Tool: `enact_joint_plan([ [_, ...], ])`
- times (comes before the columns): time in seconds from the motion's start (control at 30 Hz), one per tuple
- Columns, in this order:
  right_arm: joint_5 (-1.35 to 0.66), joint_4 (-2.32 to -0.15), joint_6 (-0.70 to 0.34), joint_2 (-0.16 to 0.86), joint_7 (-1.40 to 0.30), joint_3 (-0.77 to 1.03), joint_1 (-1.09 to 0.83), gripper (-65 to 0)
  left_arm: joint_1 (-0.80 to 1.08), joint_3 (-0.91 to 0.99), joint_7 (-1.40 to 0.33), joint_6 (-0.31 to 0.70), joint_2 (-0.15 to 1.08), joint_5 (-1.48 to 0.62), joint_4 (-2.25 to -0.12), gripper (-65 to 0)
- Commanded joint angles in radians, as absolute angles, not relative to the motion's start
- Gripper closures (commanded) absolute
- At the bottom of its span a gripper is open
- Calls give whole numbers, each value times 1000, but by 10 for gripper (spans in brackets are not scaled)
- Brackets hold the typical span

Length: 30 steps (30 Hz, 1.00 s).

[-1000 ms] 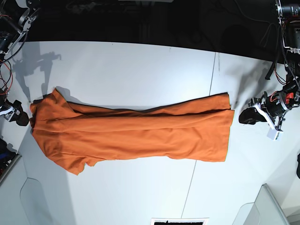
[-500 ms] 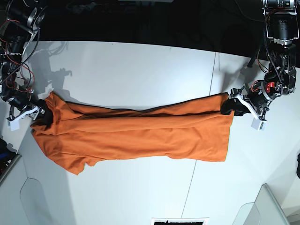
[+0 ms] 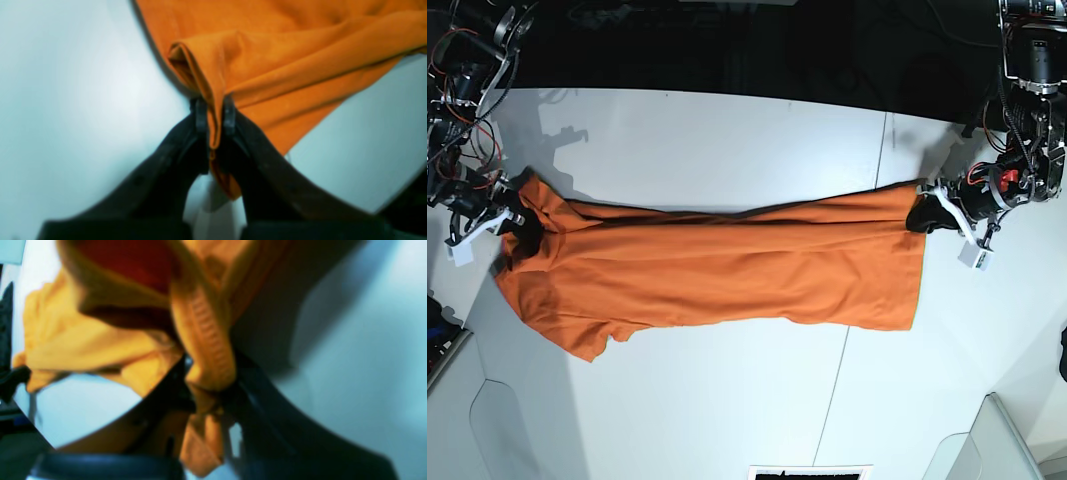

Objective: Layout the t-shirt on the table in an organized manner, then fold the t-shirt properly
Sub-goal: 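Release the folded edge and raise both grippers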

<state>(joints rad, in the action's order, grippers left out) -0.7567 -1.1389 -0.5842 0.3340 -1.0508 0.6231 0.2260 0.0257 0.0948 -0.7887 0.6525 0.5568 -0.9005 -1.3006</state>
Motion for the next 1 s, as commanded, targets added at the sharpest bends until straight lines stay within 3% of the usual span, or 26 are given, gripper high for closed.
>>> enact_joint_plan([
  [0.0, -784, -1179, -592, 363, -1045, 633, 220, 0, 30, 101, -789, 674, 584, -923, -1327, 0],
  [0.5, -878, -1301, -591, 477, -1052, 636, -46, 0, 237, 101, -793, 694, 649, -957, -1570, 0],
  [0.53, -879, -1301, -591, 476, -1057, 636, -45, 0, 235, 101, -793, 694, 649, -956, -1570, -30],
  [0.57, -880, -1301, -591, 476, -1059, 636, -45, -10, 233, 101, -794, 694, 649, -954, -1570, -81],
  [0.63, -879, -1302, -591, 479, -1056, 636, -44, -164, 233, 104, -801, 693, 649, -953, -1570, -166],
  [0.7, -879, -1306, -591, 485, -1055, 639, -44, -260, 233, 118, -813, 693, 649, -954, -1570, -207],
  [0.97, -874, -1383, -591, 504, -1035, 796, -41, -274, 232, 255, -865, 698, 687, -1076, -1570, -211],
])
